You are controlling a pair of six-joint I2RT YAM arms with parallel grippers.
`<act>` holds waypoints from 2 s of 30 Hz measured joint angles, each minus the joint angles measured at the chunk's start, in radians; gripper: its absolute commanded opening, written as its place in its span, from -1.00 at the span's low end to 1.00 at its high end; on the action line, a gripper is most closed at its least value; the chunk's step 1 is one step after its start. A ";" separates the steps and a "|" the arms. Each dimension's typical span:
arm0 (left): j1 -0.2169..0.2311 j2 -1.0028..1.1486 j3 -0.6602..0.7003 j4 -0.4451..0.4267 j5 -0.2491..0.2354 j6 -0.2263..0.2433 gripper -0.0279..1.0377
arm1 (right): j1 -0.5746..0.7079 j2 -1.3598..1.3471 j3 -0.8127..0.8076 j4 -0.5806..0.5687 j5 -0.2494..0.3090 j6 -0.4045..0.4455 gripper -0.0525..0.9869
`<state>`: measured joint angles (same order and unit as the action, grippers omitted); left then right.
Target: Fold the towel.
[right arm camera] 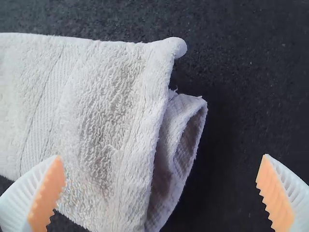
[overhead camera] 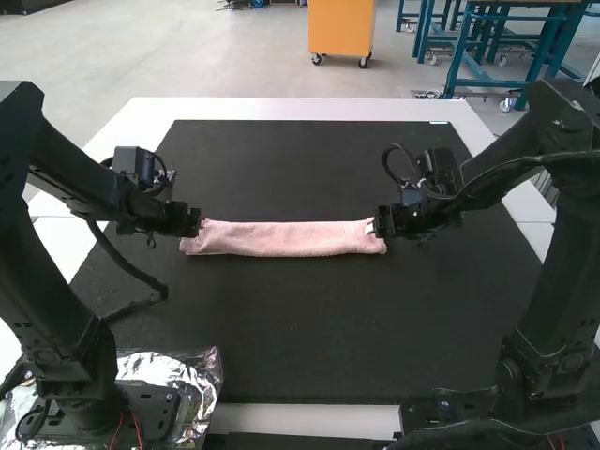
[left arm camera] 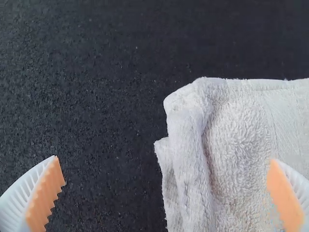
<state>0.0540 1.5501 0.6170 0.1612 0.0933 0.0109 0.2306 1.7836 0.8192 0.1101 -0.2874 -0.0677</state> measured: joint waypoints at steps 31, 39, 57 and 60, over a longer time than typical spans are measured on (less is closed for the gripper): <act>0.000 -0.007 0.034 -0.024 0.008 -0.061 0.88 | 0.043 0.158 0.111 0.042 0.022 0.000 0.16; 0.000 -0.007 0.034 -0.026 0.016 -0.061 0.88 | 0.043 0.165 0.097 0.073 0.026 0.001 -0.95; 0.022 -0.045 0.034 0.055 0.017 -0.060 0.87 | 0.100 -0.014 0.202 -0.087 -0.040 0.067 -0.95; 0.039 -0.045 0.034 0.058 0.014 -0.060 0.87 | 0.192 0.011 0.247 -0.086 -0.046 0.091 -0.95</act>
<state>0.0929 1.5051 0.6514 0.2192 0.1078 -0.0490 0.4225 1.7950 1.0660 0.0242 -0.3332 0.0235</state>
